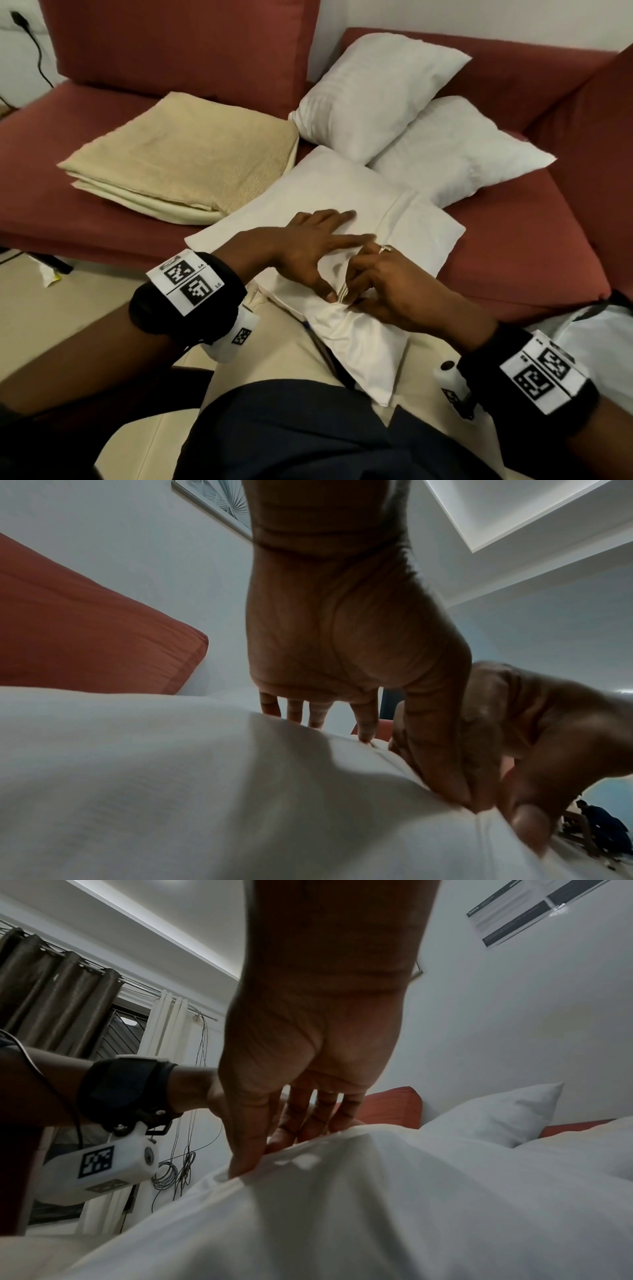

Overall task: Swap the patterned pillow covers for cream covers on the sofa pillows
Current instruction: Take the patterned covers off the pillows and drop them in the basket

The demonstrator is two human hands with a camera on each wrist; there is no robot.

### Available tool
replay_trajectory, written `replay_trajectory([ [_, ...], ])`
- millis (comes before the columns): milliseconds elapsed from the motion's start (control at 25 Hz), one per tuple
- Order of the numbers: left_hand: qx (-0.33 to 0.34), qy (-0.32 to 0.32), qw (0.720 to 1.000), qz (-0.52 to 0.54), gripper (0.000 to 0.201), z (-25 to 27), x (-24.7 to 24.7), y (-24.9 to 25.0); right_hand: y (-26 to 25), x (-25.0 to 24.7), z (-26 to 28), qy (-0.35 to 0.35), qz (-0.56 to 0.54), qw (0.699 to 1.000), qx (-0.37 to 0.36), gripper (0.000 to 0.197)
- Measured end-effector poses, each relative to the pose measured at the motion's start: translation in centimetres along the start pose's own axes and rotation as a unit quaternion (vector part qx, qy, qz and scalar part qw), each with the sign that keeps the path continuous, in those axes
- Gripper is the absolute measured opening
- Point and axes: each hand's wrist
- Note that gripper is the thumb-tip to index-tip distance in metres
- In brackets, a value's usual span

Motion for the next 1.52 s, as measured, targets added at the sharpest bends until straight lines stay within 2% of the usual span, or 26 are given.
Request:
replay_trajectory([
  [120,-0.001,0.045,0.999,0.026,0.088,-0.3,0.0,0.2,0.9,-1.0,0.0,-0.008,0.004,0.999,0.048,0.022],
  [240,0.002,0.081,0.996,0.044,0.072,-2.8,-1.7,-0.1,3.9,-3.2,-1.2,0.026,0.004,0.994,0.102,0.036],
  [440,-0.004,0.069,0.997,0.028,0.049,-11.4,-5.2,-0.7,11.9,-6.0,-3.1,0.050,-0.033,0.978,0.199,0.022],
  [520,-0.004,0.057,0.997,0.052,0.038,-15.1,-5.6,-1.0,14.8,-5.4,-2.6,0.076,-0.063,0.960,0.264,0.031],
  [600,-0.020,0.048,0.994,0.098,0.032,-17.6,-4.9,-1.2,16.4,-4.3,-1.6,0.106,-0.097,0.937,0.318,0.048],
  [720,-0.057,0.057,0.976,0.201,0.032,-19.6,-2.6,-1.6,18.0,-2.5,0.2,0.111,-0.159,0.914,0.356,0.073],
  [840,-0.090,0.084,0.955,0.270,0.032,-19.7,-0.9,-2.0,18.9,-1.4,0.7,0.081,-0.188,0.912,0.355,0.097],
  [920,-0.101,0.088,0.953,0.270,0.035,-19.7,-0.6,-2.3,19.4,-1.3,0.1,0.051,-0.182,0.916,0.353,0.107],
  [1000,-0.101,0.085,0.954,0.268,0.047,-19.6,-0.6,-2.1,19.7,-1.3,-0.5,0.037,-0.183,0.918,0.350,0.108],
  [1080,-0.108,0.074,0.962,0.241,0.059,-19.7,-0.5,-1.6,20.1,-1.1,-1.0,0.053,-0.186,0.916,0.352,0.110],
  [1160,-0.112,0.058,0.979,0.158,0.061,-20.2,-0.6,-1.2,20.4,-0.7,-1.0,0.086,-0.194,0.910,0.355,0.117],
  [1240,-0.107,0.055,0.986,0.113,0.052,-21.0,-1.1,-1.3,20.7,-0.5,-0.9,0.114,-0.221,0.900,0.357,0.114],
  [1280,-0.100,0.059,0.987,0.115,0.047,-21.3,-1.4,-1.3,20.8,-0.7,-0.9,0.119,-0.239,0.894,0.360,0.107],
  [1400,-0.086,0.071,0.985,0.128,0.032,-21.8,-2.3,-1.2,21.1,-1.2,-1.0,0.140,-0.332,0.854,0.375,0.068],
  [1520,-0.087,0.036,0.989,0.110,0.032,-22.1,-2.9,-1.0,21.1,-1.4,-1.0,0.160,-0.399,0.829,0.358,0.046],
])
Point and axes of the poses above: each hand's wrist, its own z-axis away from the middle knuckle, its own x-axis out of the palm, y = z × x, and after that the axes turned 6 degrees about y, right-handed
